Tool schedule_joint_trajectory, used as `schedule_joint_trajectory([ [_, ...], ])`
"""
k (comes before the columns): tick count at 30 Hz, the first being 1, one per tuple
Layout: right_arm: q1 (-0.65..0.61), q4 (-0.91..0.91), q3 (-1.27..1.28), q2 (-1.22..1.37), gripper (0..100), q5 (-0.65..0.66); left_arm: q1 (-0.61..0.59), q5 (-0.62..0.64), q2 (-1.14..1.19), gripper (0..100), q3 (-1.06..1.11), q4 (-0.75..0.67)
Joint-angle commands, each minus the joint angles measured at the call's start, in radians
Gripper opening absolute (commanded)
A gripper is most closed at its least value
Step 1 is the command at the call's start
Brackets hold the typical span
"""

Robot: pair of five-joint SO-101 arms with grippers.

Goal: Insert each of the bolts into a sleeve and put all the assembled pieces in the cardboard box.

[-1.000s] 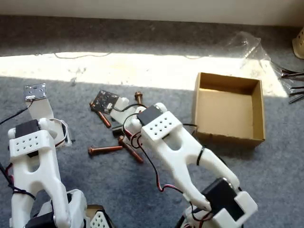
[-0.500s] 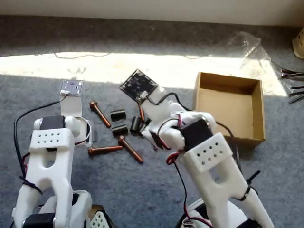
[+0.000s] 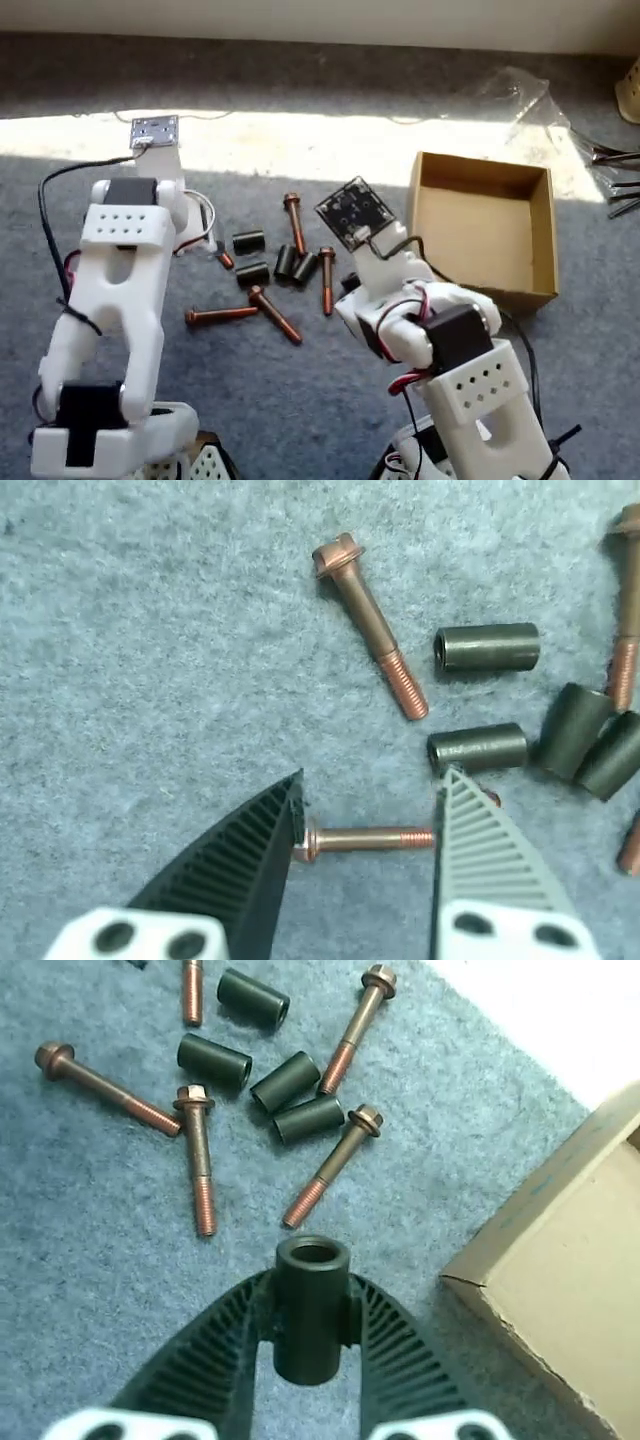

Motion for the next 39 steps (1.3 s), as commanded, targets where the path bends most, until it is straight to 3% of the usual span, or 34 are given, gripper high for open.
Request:
schedule_joint_trajectory([
  [1,0.013,-0.058,0.070,-0.122,0.5,-0.008,0.025,0.184,0.196,20,-0.179,0.008],
  [3,0.035,-0.091,0.131,-0.185,0.5,-0.008,0.025,0.276,0.271,20,-0.231,0.009],
  [13,0.122,-0.168,0.302,-0.318,0.5,-0.008,0.025,0.465,0.484,20,-0.401,0.006],
  [22,0.122,-0.252,0.423,-0.318,0.5,-0.008,0.018,0.470,0.602,20,-0.501,0.002],
  [27,0.122,-0.252,0.426,-0.318,0.5,-0.008,-0.016,0.466,0.670,9,-0.572,0.002],
  [39,0.117,-0.254,0.426,-0.318,0.5,-0.006,-0.042,0.463,0.720,10,-0.605,0.002],
])
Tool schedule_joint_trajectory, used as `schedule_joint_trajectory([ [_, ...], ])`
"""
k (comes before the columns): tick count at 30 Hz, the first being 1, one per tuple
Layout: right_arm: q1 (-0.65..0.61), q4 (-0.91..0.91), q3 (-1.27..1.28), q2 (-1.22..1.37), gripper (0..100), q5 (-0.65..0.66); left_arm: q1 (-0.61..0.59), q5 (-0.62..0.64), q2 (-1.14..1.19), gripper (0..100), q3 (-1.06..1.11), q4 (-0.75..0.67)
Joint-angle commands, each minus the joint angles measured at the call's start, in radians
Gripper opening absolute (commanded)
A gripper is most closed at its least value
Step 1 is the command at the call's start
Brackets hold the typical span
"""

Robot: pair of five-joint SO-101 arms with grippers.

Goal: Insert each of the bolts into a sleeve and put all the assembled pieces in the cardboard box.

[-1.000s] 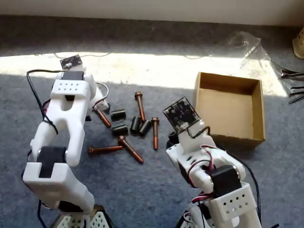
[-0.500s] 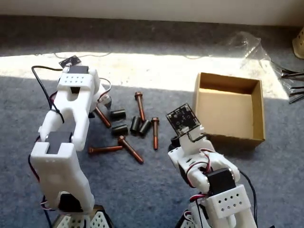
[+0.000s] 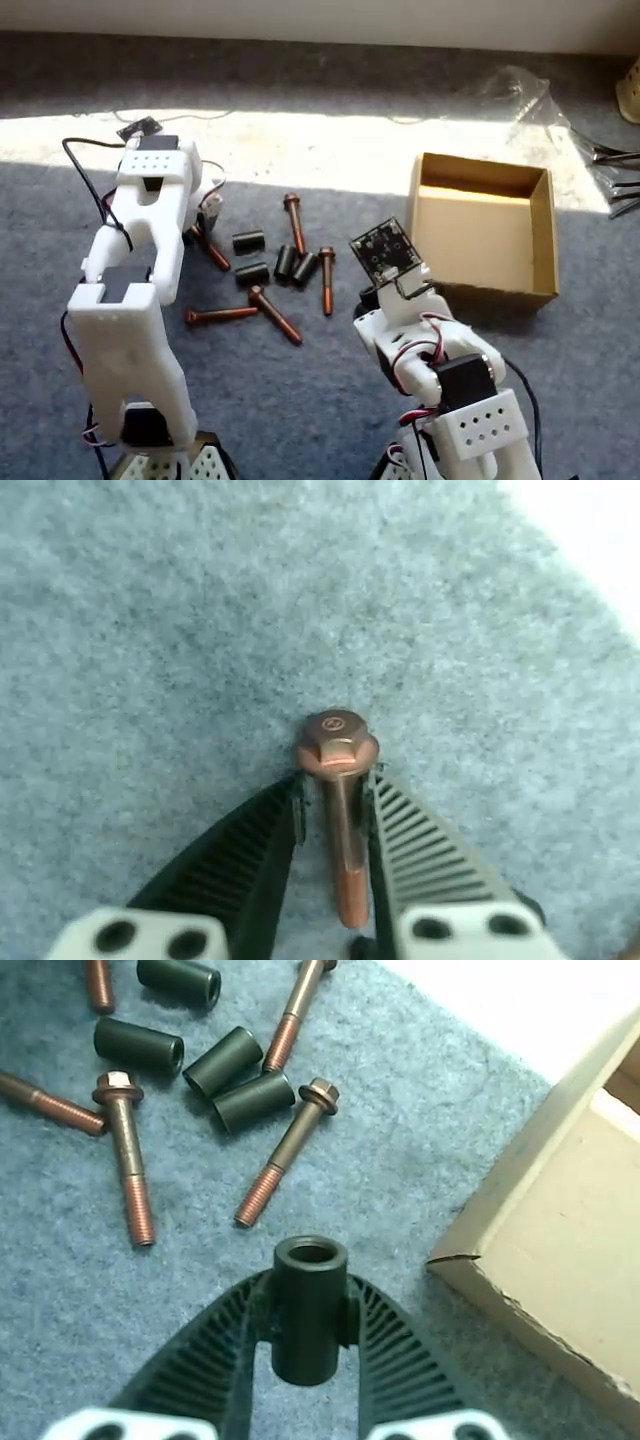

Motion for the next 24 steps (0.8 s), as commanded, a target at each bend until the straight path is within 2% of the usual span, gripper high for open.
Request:
schedule_joint_trajectory([
  [1,0.005,-0.031,-0.007,-0.013,0.5,-0.006,-0.010,0.002,-0.015,10,-0.045,0.003],
  [13,0.007,-0.031,-0.007,-0.013,0.5,-0.008,-0.015,0.006,0.050,10,-0.044,-0.052],
  [17,0.005,-0.031,-0.007,-0.013,0.5,-0.008,-0.013,-0.003,0.050,1,-0.047,-0.054],
  [24,0.005,-0.031,-0.005,-0.013,0.5,-0.008,0.001,-0.196,0.048,0,-0.047,-0.048],
])
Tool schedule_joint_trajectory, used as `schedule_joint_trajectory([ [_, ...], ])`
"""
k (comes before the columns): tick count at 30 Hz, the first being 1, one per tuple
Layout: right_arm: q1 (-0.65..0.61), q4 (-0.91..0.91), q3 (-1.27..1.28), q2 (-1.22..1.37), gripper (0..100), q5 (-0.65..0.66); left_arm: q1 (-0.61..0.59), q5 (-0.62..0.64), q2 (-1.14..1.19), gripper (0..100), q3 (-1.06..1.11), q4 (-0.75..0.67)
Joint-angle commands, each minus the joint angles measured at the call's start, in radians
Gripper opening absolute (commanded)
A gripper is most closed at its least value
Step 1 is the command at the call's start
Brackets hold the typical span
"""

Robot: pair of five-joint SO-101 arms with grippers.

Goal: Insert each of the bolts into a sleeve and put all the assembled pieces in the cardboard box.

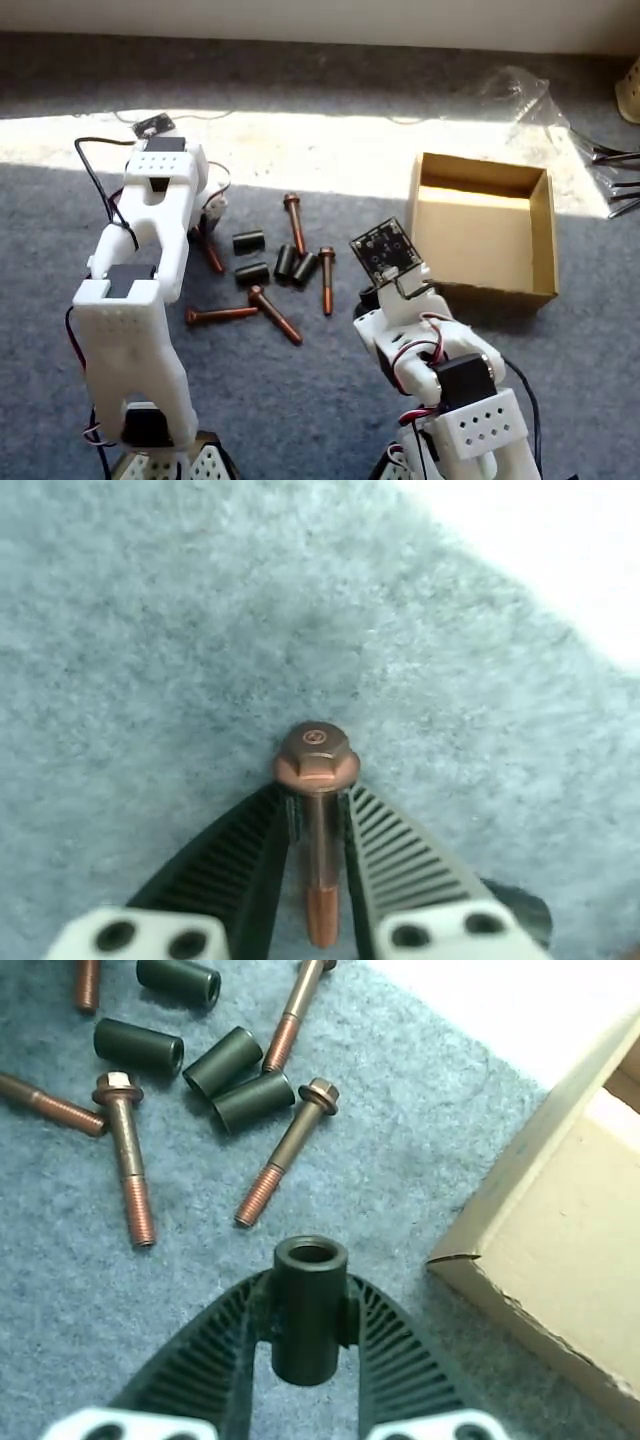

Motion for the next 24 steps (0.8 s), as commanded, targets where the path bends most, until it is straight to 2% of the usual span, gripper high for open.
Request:
schedule_joint_trajectory([
  [1,0.005,-0.031,-0.005,-0.013,0.5,-0.006,0.001,-0.103,-0.002,0,-0.028,-0.009],
  [5,0.005,-0.038,-0.005,-0.013,0.5,-0.006,0.028,-0.199,-0.030,0,-0.028,0.018],
  [13,0.005,-0.159,0.084,-0.015,0.5,-0.003,0.099,-0.379,-0.148,0,-0.018,0.084],
  [17,0.005,-0.165,0.088,-0.015,0.5,-0.002,0.110,-0.433,-0.157,0,-0.021,0.109],
  [24,0.005,-0.171,0.088,-0.015,0.5,-0.002,0.124,-0.631,-0.245,0,-0.019,0.173],
])
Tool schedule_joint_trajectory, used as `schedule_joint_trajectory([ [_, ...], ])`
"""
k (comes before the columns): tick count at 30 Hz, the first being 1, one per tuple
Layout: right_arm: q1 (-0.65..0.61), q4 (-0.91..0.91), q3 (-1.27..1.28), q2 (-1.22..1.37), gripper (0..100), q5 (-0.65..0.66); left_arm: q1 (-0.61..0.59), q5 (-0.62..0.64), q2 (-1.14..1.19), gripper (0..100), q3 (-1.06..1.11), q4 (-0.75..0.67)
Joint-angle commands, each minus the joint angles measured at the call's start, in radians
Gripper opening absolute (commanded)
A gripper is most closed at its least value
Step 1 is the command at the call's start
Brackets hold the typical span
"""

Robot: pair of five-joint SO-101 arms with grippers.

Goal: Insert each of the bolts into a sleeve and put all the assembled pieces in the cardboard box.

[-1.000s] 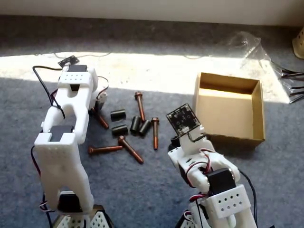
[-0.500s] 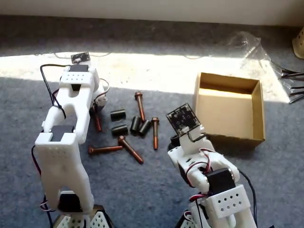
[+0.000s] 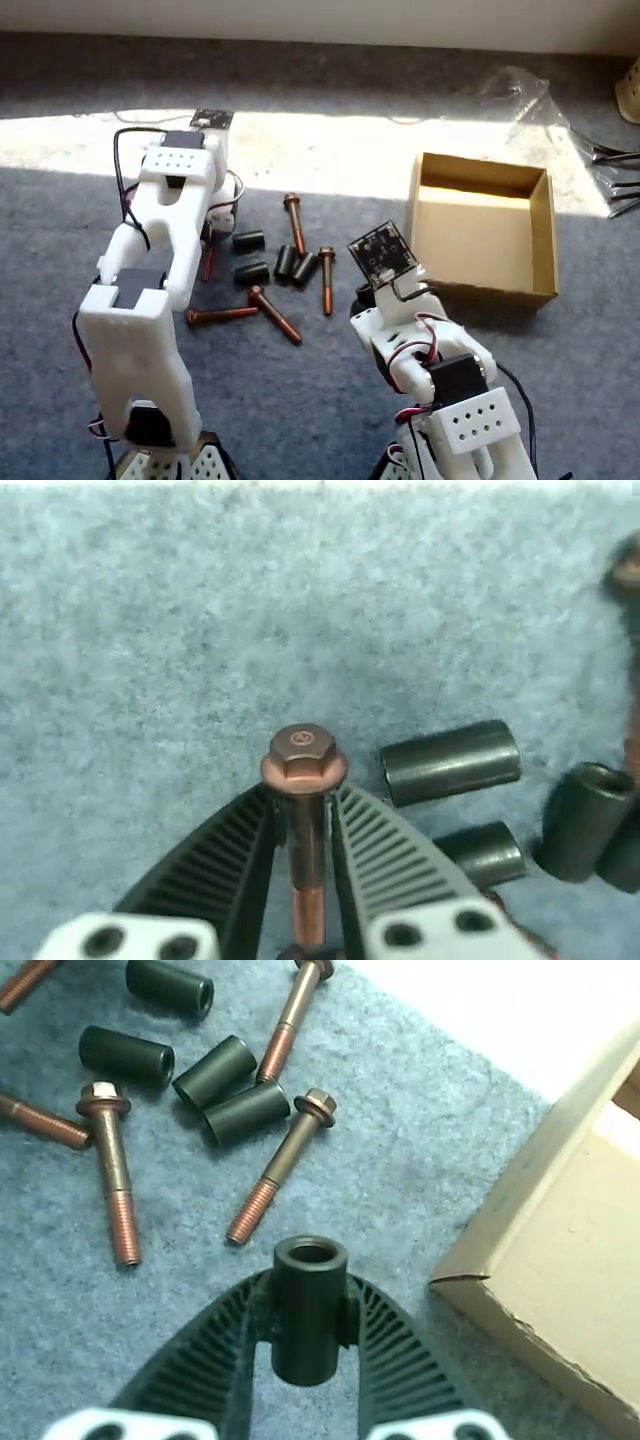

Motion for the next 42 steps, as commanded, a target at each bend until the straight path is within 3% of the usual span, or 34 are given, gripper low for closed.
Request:
schedule_joint_trajectory([
  [1,0.005,-0.053,-0.008,-0.013,0.5,0.000,0.044,-0.107,-0.183,0,-0.022,0.075],
  [6,0.005,-0.151,0.065,-0.013,0.5,0.000,0.127,-0.117,-0.375,0,0.008,0.153],
  [10,0.004,-0.229,0.116,-0.013,0.5,-0.006,0.173,-0.117,-0.573,0,0.163,0.146],
  [13,0.002,-0.257,0.120,-0.013,0.5,-0.018,0.182,-0.117,-0.739,0,0.306,0.068],
  [19,-0.001,-0.315,0.117,-0.015,0.5,-0.169,0.182,-0.117,-1.021,0,0.536,-0.043],
  [27,-0.127,-0.262,0.025,-0.016,0.5,-0.170,0.180,-0.117,-1.224,0,0.659,-0.054],
  [35,-0.130,-0.076,-0.197,-0.182,0.5,-0.170,0.177,-0.137,-1.399,0,0.785,-0.123],
  [42,-0.133,-0.041,-0.154,-0.397,0.5,-0.169,0.179,-0.181,-1.520,0,0.812,-0.123],
])
